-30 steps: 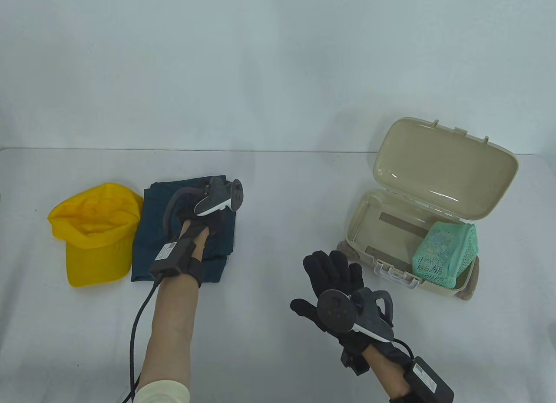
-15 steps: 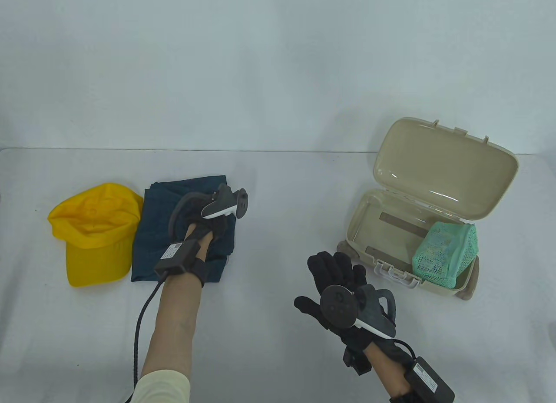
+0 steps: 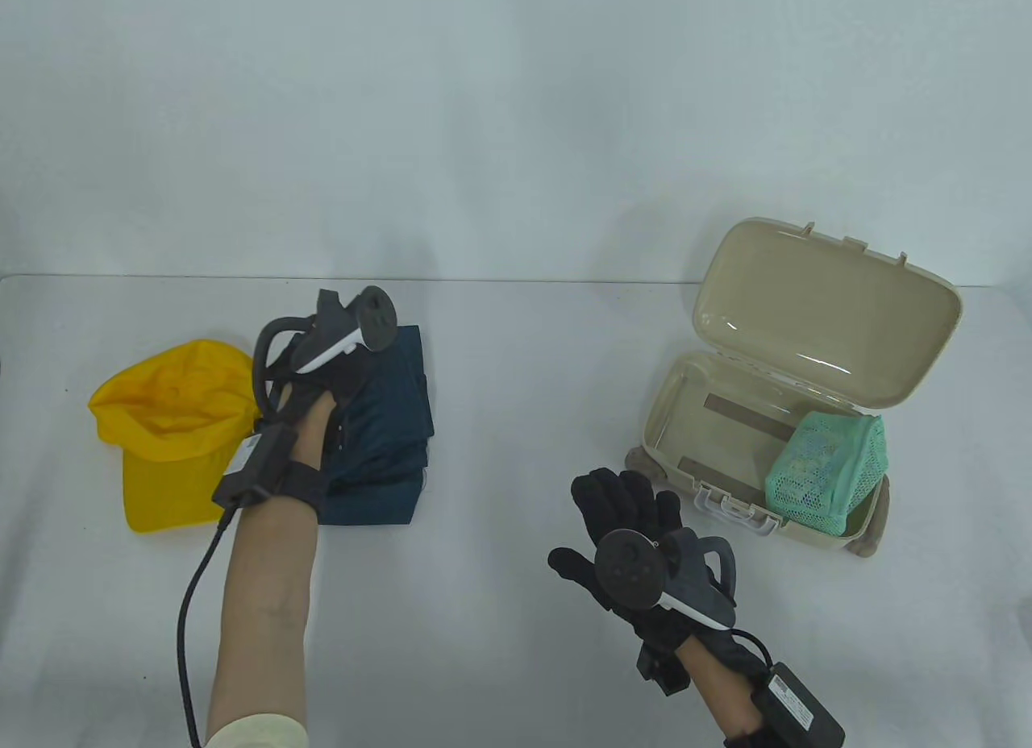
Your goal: Pack suitcase
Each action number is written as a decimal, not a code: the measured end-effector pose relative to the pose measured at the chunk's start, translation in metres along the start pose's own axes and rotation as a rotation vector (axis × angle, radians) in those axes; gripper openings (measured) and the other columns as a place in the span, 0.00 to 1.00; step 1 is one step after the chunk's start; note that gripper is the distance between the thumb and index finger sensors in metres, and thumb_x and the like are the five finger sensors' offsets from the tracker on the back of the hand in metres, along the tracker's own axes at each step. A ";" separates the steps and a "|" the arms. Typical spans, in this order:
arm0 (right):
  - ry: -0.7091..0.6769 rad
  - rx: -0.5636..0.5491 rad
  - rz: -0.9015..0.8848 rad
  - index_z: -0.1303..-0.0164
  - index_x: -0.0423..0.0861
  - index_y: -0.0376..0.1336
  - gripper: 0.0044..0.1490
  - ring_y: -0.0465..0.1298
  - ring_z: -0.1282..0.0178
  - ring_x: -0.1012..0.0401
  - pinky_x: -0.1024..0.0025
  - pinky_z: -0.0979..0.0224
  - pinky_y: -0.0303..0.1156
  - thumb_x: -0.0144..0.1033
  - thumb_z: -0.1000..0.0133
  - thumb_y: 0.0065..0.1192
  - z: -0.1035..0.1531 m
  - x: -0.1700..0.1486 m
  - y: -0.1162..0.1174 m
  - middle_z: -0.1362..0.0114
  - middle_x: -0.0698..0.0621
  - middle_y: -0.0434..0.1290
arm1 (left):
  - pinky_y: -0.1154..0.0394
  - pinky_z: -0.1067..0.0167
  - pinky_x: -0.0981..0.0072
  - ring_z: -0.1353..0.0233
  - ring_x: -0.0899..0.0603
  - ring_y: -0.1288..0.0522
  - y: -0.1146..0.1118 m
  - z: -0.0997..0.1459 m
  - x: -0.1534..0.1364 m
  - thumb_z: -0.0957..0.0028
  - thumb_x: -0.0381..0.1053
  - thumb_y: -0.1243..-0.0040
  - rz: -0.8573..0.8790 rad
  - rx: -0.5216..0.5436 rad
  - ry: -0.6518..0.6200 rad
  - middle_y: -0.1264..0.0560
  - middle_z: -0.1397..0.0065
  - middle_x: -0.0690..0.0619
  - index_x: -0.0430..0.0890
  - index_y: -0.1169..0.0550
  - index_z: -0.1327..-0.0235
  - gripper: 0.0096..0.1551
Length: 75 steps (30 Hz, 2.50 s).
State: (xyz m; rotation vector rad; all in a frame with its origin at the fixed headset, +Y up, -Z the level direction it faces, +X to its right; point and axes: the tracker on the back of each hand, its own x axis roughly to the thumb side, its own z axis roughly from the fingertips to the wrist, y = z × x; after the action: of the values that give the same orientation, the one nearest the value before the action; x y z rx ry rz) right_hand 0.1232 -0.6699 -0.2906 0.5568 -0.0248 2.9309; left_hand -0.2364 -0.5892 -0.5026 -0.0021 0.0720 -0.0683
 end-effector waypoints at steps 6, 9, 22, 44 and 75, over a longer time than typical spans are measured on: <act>0.001 -0.002 0.002 0.14 0.46 0.42 0.57 0.53 0.11 0.38 0.32 0.20 0.48 0.72 0.47 0.37 0.000 -0.001 0.000 0.10 0.44 0.50 | 0.17 0.48 0.61 0.67 0.61 0.16 0.128 0.028 -0.067 0.47 0.56 0.42 0.090 0.333 0.221 0.19 0.43 0.61 0.63 0.28 0.34 0.25; 0.005 -0.014 0.005 0.14 0.47 0.42 0.57 0.53 0.11 0.38 0.32 0.20 0.48 0.72 0.47 0.37 0.000 -0.002 -0.002 0.10 0.44 0.50 | 0.17 0.46 0.63 0.66 0.61 0.16 0.207 0.060 -0.094 0.46 0.56 0.43 0.164 0.537 0.343 0.19 0.42 0.62 0.64 0.28 0.33 0.25; 0.066 -0.057 -0.011 0.14 0.46 0.42 0.57 0.53 0.11 0.38 0.32 0.20 0.49 0.72 0.47 0.36 0.001 -0.012 -0.009 0.10 0.43 0.51 | 0.17 0.44 0.60 0.53 0.56 0.11 0.061 0.135 0.112 0.45 0.56 0.44 0.119 0.376 -0.172 0.18 0.39 0.59 0.53 0.30 0.30 0.28; 0.114 -0.049 -0.064 0.14 0.45 0.44 0.56 0.59 0.14 0.37 0.34 0.21 0.57 0.70 0.45 0.40 -0.009 -0.025 -0.026 0.11 0.42 0.53 | 0.30 0.28 0.43 0.22 0.42 0.25 -0.055 0.170 0.085 0.49 0.67 0.47 0.010 -0.175 -0.459 0.32 0.18 0.50 0.57 0.44 0.18 0.46; -0.065 0.343 0.623 0.33 0.57 0.61 0.32 0.79 0.32 0.59 0.51 0.24 0.72 0.54 0.47 0.61 -0.038 0.014 0.083 0.31 0.57 0.73 | 0.29 0.25 0.53 0.27 0.47 0.22 -0.166 0.189 -0.039 0.50 0.58 0.39 -0.431 -0.425 -0.146 0.30 0.24 0.57 0.59 0.32 0.31 0.31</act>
State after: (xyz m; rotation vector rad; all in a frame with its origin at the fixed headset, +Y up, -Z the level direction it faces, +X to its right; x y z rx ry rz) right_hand 0.0835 -0.7475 -0.3200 0.8188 0.3689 3.5471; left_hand -0.2729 -0.7519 -0.3105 -0.4483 -0.0624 -0.4817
